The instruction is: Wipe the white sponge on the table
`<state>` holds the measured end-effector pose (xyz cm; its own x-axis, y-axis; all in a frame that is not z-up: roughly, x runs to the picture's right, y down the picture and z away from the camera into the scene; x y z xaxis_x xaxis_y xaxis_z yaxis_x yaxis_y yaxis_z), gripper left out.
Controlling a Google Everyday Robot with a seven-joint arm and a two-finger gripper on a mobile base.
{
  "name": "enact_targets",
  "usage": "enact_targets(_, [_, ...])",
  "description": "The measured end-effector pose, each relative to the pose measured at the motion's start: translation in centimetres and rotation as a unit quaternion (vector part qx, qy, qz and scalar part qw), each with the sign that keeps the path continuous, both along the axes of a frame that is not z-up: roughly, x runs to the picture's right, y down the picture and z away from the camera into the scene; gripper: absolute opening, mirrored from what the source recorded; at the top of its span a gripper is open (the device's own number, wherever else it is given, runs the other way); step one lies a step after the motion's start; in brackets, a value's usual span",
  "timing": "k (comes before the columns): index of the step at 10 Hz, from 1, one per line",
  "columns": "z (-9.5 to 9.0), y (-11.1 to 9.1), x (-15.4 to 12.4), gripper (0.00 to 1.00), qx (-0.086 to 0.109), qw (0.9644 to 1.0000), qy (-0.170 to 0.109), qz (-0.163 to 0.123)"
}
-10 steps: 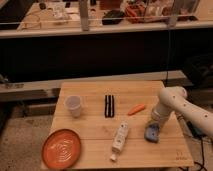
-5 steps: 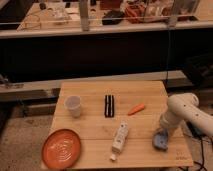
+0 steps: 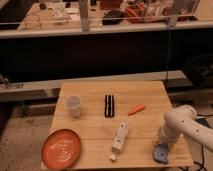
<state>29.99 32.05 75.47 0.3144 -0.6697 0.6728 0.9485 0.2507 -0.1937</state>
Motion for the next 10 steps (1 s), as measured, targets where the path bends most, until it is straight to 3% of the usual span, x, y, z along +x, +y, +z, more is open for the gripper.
enact_targets(1, [-1.1, 0.4, -1.0, 0.0, 0.007, 0.9999, -0.007, -0.011])
enact_targets(3, [-1.5, 0.1, -3.0, 0.0, 0.019, 0.9992, -0.013, -0.032])
enact_targets(7, [0.9, -2.1, -10.0, 0.0, 0.032, 0.9945, -0.052, -0.085])
enact_targets(10, [2.8, -5.6, -11.1, 0.0, 0.044, 0.9934, -0.07, -0.08])
